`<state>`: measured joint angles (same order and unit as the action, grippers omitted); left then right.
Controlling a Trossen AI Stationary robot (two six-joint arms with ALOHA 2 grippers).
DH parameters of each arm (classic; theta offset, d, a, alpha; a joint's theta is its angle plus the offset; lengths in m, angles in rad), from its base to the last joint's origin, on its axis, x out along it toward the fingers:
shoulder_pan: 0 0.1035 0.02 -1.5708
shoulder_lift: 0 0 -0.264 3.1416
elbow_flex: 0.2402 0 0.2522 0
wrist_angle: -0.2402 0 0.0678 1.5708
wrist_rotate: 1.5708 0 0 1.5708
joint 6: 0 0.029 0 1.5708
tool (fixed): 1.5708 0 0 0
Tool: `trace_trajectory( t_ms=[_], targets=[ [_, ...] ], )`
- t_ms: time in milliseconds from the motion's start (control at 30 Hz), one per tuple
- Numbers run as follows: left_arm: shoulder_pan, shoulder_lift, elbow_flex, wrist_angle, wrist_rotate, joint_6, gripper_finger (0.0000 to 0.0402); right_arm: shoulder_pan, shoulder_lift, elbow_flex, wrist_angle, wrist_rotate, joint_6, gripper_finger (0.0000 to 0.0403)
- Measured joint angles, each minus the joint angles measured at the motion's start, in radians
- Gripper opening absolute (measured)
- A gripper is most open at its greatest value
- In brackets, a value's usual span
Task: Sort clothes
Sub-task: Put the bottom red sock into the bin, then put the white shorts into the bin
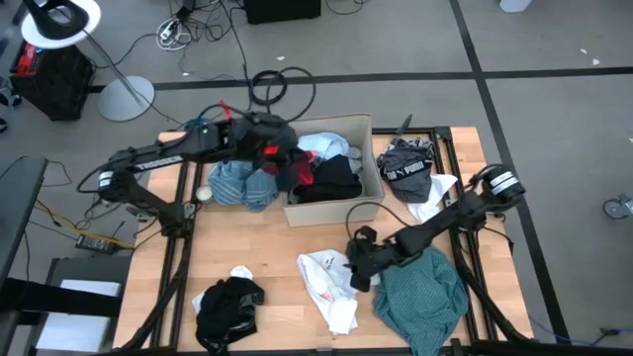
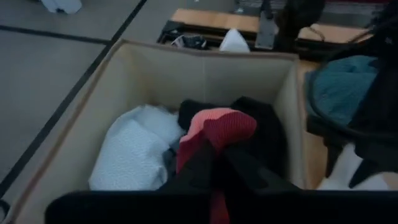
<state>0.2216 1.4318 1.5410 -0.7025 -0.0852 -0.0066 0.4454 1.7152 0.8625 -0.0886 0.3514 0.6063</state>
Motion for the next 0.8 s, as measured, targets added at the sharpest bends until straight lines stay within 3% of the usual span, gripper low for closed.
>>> trace_trajectory(
  t_ms=[233, 433, 533, 667, 800],
  targets=[
    [0.053, 0.063, 0.000, -0.047, 0.180, 0.001, 0.0105, -0.041, 0.086, 0.062, -0.030, -0.054, -0.037, 0.0176],
    [0.054, 0.051, 0.000, -0.095, 0.130, 0.005, 0.0151, -0.045, 0.096, 0.077, -0.117, -0.052, 0.031, 0.0162],
    [0.047, 0.008, 0.000, -0.146, 0.114, 0.005, 0.0152, -0.045, 0.094, 0.076, -0.129, -0.050, 0.043, 0.0122],
    [0.025, -0.069, 0.000, -0.212, 0.064, -0.008, 0.0151, -0.048, 0.094, 0.076, -0.139, -0.057, 0.030, 0.0030],
    [-0.021, -0.141, 0.000, -0.276, 0.050, -0.067, 0.0151, -0.048, 0.081, 0.074, -0.146, -0.063, 0.026, 0.0015]
  ],
)
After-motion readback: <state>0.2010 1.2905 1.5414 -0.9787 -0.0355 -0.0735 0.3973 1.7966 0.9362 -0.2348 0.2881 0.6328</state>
